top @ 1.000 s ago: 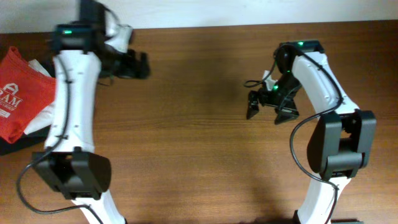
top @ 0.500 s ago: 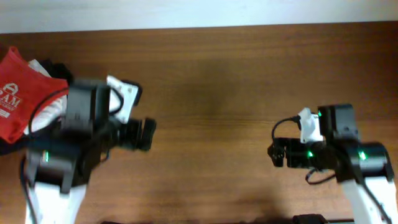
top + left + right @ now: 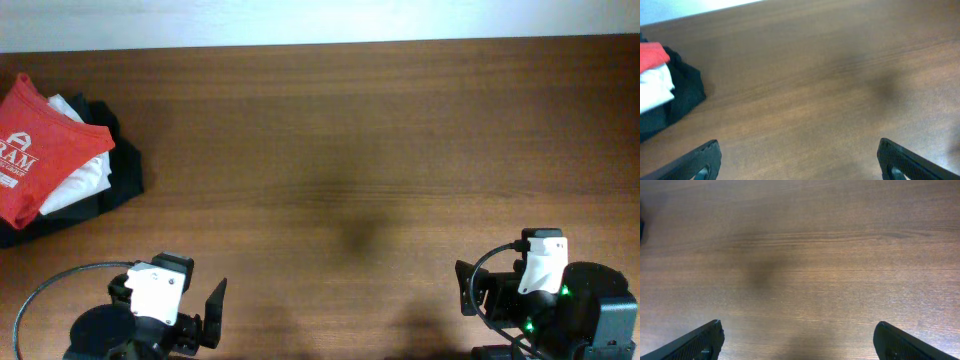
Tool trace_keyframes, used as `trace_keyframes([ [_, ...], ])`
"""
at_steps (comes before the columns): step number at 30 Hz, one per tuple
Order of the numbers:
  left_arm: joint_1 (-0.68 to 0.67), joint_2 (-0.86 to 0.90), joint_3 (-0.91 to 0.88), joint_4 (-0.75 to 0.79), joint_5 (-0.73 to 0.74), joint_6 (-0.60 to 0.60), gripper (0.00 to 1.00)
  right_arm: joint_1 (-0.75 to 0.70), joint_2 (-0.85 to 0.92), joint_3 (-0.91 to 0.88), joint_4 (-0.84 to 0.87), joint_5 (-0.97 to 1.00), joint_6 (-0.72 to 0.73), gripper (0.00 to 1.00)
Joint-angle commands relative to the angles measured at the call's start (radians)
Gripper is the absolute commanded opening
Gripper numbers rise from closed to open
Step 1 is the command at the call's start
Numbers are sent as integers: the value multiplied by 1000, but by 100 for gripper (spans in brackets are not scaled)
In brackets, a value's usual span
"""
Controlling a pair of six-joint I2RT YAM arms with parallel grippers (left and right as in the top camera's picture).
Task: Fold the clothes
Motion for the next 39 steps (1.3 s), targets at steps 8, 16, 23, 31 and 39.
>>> trace_keyframes([
  [8, 1, -8, -2, -69, -10, -6, 99, -1, -250, -323, 572, 34, -202, 99],
  [16, 1, -8, -2, -69, -10, -6, 99, -11, -515, -854, 1198, 64, -226, 99],
  [23, 1, -8, -2, -69, -10, -6, 99, -61, -515, -991, 1357, 276, -224, 99],
  [31, 1, -8, -2, -69, -10, -6, 99, -60, -514, -991, 1168, 215, -187, 99],
  [39, 1, -8, -2, -69, -10, -6, 99, -60, -514, -991, 1168, 215, -187, 99],
])
